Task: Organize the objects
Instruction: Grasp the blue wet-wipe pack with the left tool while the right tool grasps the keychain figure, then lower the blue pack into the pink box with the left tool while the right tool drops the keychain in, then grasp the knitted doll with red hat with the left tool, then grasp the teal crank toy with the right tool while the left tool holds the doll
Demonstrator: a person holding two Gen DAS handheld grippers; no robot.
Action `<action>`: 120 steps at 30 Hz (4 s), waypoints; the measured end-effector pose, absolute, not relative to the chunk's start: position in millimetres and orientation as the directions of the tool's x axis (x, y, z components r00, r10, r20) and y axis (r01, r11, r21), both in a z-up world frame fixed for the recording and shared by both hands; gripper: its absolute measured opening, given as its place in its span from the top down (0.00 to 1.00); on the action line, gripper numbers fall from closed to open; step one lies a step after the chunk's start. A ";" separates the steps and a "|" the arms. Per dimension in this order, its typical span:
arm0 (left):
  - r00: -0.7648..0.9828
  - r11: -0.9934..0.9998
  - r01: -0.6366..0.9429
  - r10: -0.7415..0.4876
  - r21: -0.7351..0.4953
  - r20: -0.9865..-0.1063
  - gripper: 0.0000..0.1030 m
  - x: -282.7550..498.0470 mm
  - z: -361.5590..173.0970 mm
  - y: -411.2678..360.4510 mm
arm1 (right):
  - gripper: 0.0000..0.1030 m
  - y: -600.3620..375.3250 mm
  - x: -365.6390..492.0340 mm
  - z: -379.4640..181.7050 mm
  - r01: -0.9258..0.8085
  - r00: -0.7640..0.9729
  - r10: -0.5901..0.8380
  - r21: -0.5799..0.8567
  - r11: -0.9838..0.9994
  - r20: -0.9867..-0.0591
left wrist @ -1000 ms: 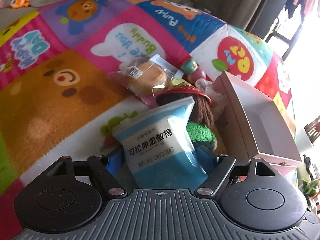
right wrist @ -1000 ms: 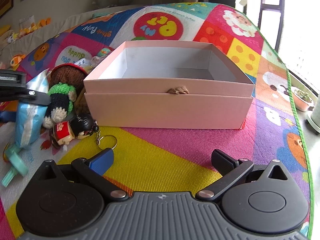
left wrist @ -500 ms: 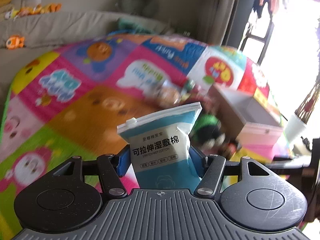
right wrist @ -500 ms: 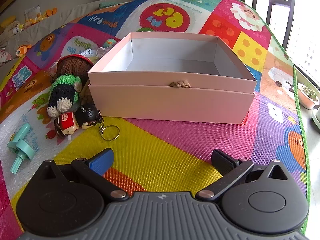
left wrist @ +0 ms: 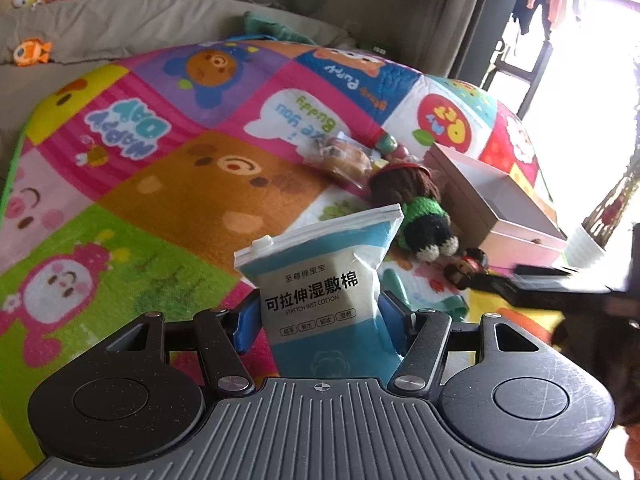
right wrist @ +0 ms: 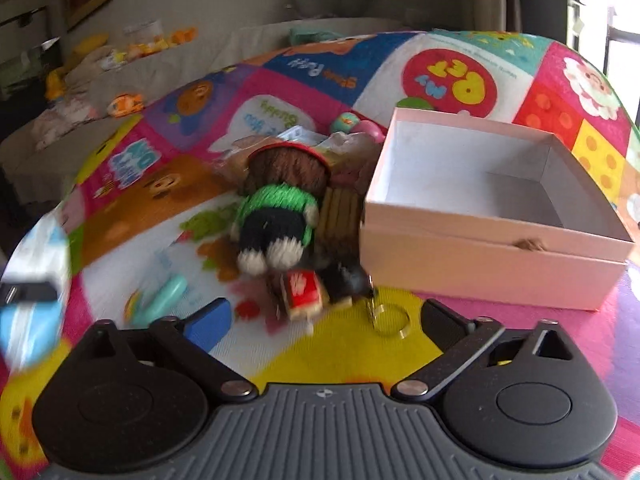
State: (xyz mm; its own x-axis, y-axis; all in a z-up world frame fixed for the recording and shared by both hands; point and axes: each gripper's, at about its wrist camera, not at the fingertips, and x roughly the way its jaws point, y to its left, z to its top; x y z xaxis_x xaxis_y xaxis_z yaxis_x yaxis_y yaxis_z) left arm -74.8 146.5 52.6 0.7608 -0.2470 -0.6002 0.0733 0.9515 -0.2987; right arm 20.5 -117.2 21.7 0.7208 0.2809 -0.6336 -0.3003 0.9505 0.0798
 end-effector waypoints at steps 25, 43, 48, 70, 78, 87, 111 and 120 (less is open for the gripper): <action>0.710 0.915 0.344 -0.401 -0.211 -0.579 0.35 122.4 157.0 -102.3 | 0.33 -243.2 -82.0 98.0 -0.213 0.931 0.205 0.006 0.977 -0.304; 0.707 0.914 0.299 -0.406 -0.275 -0.579 0.40 63.6 131.3 -30.0 | 0.33 -275.4 -54.9 101.4 -0.186 0.910 0.217 0.118 0.975 -0.353; 0.718 0.952 0.202 -0.305 -0.231 -0.626 0.40 16.5 93.8 21.2 | 0.32 -261.0 9.7 152.9 -0.238 0.905 0.295 0.212 0.948 -0.307; 0.632 0.964 0.019 -0.218 -0.266 -0.744 0.30 121.7 39.8 8.3 | 0.00 -191.6 -57.9 38.5 -0.338 0.831 0.303 0.008 0.941 -0.467; 0.649 0.959 0.046 -0.241 -0.279 -0.721 0.43 109.8 43.1 16.9 | 0.00 -195.0 -59.5 10.5 -0.283 0.807 0.282 0.079 0.956 -0.518; 0.736 0.928 0.082 -0.303 -0.364 -0.606 0.45 4.0 57.2 94.6 | 0.00 -182.1 -50.8 11.5 -0.348 0.711 0.401 0.207 0.914 -0.577; 0.746 0.914 0.078 -0.318 -0.397 -0.585 0.44 -58.1 25.3 128.1 | 0.84 -134.6 -32.9 16.7 -0.470 0.656 0.338 -0.015 0.882 -0.675; 0.711 0.914 0.143 -0.362 -0.379 -0.603 0.44 -50.2 24.9 95.2 | 0.56 -189.9 -36.5 15.9 -0.322 0.727 0.231 -0.024 0.946 -0.646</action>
State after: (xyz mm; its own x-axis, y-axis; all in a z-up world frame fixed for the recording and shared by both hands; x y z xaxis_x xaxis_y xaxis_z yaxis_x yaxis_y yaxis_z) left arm -50.2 95.2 24.9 0.7106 -0.3618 -0.6035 0.1433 0.9141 -0.3794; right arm -36.5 -189.9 15.9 0.7275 0.2311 -0.6460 -0.3221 0.9464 -0.0242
